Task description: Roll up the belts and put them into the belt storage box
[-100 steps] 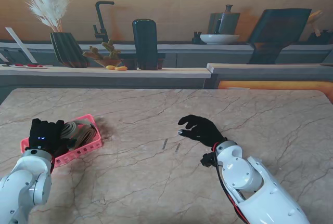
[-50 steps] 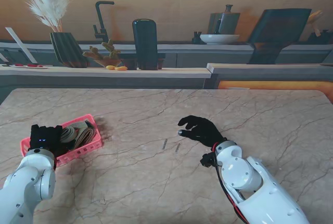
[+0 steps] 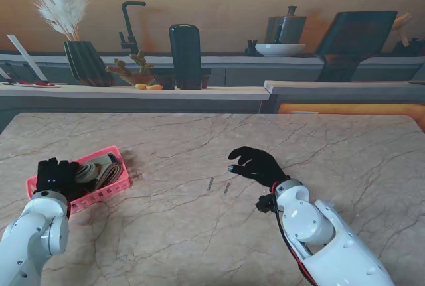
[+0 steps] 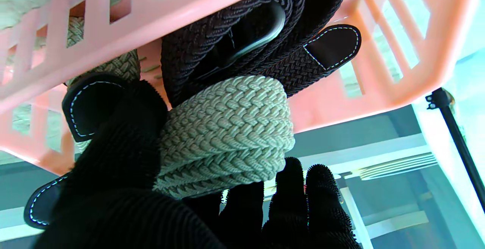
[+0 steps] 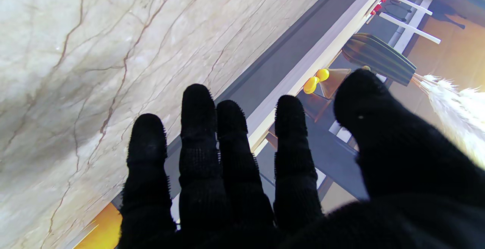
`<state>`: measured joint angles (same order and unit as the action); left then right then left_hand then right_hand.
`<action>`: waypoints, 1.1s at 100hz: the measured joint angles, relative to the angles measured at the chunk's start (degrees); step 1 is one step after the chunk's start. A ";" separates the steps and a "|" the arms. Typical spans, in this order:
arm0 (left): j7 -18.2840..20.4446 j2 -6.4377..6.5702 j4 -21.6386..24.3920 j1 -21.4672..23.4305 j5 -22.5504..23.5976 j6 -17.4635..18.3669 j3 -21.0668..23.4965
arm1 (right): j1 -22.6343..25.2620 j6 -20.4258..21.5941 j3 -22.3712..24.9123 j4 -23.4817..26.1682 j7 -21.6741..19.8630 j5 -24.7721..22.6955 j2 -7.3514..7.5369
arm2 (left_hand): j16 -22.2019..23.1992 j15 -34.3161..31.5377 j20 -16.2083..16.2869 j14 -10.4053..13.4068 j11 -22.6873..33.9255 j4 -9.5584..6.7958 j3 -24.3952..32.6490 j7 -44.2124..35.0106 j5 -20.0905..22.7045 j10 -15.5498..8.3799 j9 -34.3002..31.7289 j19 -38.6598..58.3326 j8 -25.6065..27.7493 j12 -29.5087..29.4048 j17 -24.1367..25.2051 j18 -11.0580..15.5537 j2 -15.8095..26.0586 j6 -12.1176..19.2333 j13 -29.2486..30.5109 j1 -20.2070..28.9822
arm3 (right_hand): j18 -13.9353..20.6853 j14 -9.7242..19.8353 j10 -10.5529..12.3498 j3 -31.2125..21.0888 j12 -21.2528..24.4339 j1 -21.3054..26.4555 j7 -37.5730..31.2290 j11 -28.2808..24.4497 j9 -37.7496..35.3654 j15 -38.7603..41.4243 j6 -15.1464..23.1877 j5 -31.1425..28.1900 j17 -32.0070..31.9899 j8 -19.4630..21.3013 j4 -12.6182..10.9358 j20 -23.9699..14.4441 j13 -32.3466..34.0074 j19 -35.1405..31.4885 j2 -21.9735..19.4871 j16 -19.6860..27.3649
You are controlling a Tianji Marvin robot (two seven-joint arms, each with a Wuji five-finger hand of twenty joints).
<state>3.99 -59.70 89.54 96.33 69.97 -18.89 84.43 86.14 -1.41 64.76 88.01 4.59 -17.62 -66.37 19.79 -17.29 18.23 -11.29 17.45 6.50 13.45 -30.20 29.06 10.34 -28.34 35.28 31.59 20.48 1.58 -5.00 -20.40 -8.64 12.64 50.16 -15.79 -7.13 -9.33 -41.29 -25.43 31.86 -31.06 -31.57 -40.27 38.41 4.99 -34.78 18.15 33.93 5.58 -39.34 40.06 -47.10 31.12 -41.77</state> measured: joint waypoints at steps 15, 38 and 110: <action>-0.38 -0.16 0.33 0.71 -0.25 0.07 0.68 | 0.01 0.05 0.03 -0.04 0.38 -0.05 -0.06 | -0.71 1.15 -1.35 0.09 -2.08 -1.07 -0.04 1.78 -0.05 -0.02 3.04 -2.94 -1.28 -1.04 0.01 0.06 0.05 1.29 -2.10 -2.88 | 0.00 0.00 0.00 -0.02 0.00 0.01 -0.03 0.00 0.00 0.00 0.00 0.00 0.00 0.01 0.00 0.00 0.01 0.00 -0.71 0.00; 0.41 -0.23 1.45 1.60 -0.52 0.41 1.47 | 0.05 0.01 0.05 -0.05 0.71 -0.03 -0.17 | -2.01 3.17 -3.54 0.31 -3.59 -1.13 -2.04 5.31 -3.63 -0.02 6.68 -8.55 -3.00 -1.55 0.06 0.05 0.05 3.01 -3.03 -4.48 | 0.00 0.00 -0.01 -0.02 0.00 0.02 -0.06 0.00 0.00 0.00 0.00 0.00 0.02 0.07 0.00 0.00 0.01 0.00 -0.71 0.00; 2.18 -0.29 4.66 4.14 2.09 1.69 3.59 | 0.03 0.02 -0.05 -0.26 1.74 -0.01 -0.45 | -3.14 6.87 -2.76 0.46 -6.61 -1.28 6.19 15.24 -13.58 0.01 13.26 -16.34 -13.64 -5.83 0.36 -0.22 -2.34 4.74 -5.64 -13.96 | 0.00 0.00 0.00 0.70 0.01 1.34 -2.16 -0.16 -1.18 0.56 0.00 0.00 0.07 -1.16 -0.10 0.00 0.05 0.00 -1.69 0.00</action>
<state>6.18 -59.99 94.21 100.47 72.06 -17.21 88.02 86.17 -1.39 64.71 87.76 6.33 -17.63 -66.82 16.66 -10.42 15.47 -10.82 10.84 5.22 19.64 -14.96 15.47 10.35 -15.08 18.93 17.96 14.65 1.94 -5.22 -22.74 -3.90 7.00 36.20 -15.79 -7.13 -9.34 -40.59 -25.42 33.20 -33.22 -31.73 -41.45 38.97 4.99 -34.78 18.22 32.76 5.48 -39.34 40.11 -47.10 29.42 -41.77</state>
